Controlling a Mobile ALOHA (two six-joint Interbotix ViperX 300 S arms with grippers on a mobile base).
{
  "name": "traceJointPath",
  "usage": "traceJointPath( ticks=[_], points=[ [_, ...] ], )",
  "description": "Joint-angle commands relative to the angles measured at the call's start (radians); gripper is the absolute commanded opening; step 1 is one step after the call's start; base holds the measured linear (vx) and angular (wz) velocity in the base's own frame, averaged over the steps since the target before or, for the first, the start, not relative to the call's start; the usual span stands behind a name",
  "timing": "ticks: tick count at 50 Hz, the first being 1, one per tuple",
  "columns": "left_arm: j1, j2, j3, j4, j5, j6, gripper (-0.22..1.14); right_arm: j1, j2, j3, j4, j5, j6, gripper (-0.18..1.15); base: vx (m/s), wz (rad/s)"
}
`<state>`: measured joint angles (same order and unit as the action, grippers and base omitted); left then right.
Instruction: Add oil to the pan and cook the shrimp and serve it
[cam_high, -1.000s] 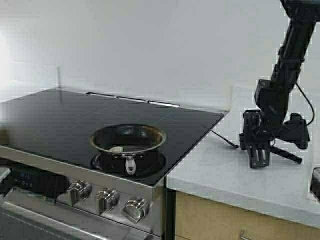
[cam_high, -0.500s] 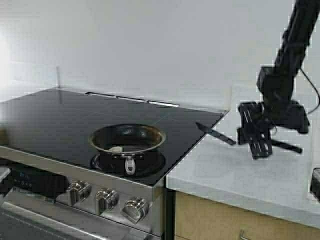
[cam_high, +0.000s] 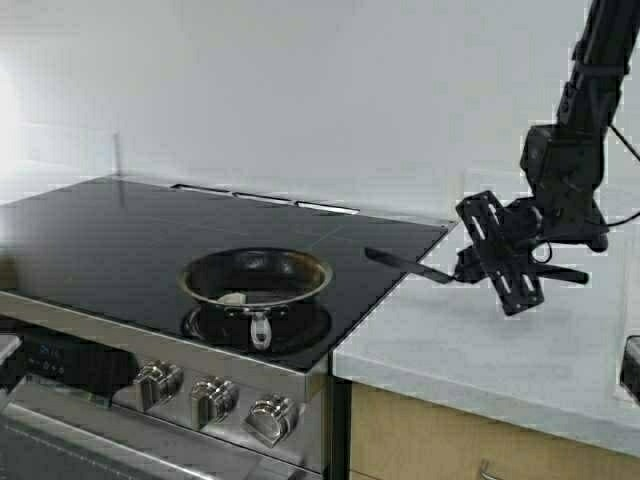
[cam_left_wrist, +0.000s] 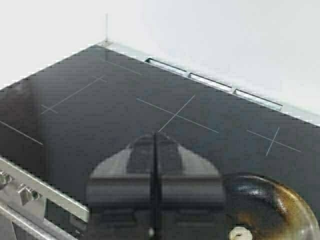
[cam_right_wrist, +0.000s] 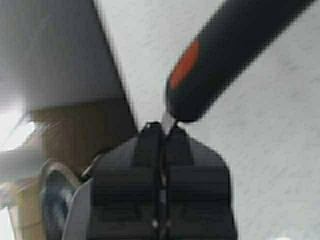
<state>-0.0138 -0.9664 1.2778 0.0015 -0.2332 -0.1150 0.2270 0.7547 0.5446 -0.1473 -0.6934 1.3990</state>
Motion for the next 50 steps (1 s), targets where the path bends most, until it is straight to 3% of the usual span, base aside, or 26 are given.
traceJointPath(
  ticks=[1, 14, 25, 34, 50],
  points=[
    [0.0, 0.006, -0.006, 0.0, -0.003, -0.002, 0.03, 0.054, -0.038, 0.038, -0.009, -0.08, 0.003, 0.09, 0.0, 0.0],
    [0.0, 0.006, -0.002, -0.002, 0.002, -0.005, 0.03, 0.161, -0.08, 0.092, -0.029, -0.107, -0.04, 0.09, 0.0, 0.0],
    [0.0, 0.006, -0.002, -0.002, 0.018, -0.023, 0.03, 0.221, -0.252, 0.101, -0.051, -0.069, -0.362, 0.09, 0.0, 0.0],
    [0.0, 0.006, 0.0, 0.0, 0.018, -0.025, 0.03, 0.252, -0.443, 0.101, -0.063, 0.169, -0.629, 0.09, 0.0, 0.0],
    [0.0, 0.008, 0.002, -0.002, 0.018, -0.028, 0.03, 0.31, -0.761, 0.08, -0.075, 0.621, -0.968, 0.09, 0.0, 0.0]
  ],
)
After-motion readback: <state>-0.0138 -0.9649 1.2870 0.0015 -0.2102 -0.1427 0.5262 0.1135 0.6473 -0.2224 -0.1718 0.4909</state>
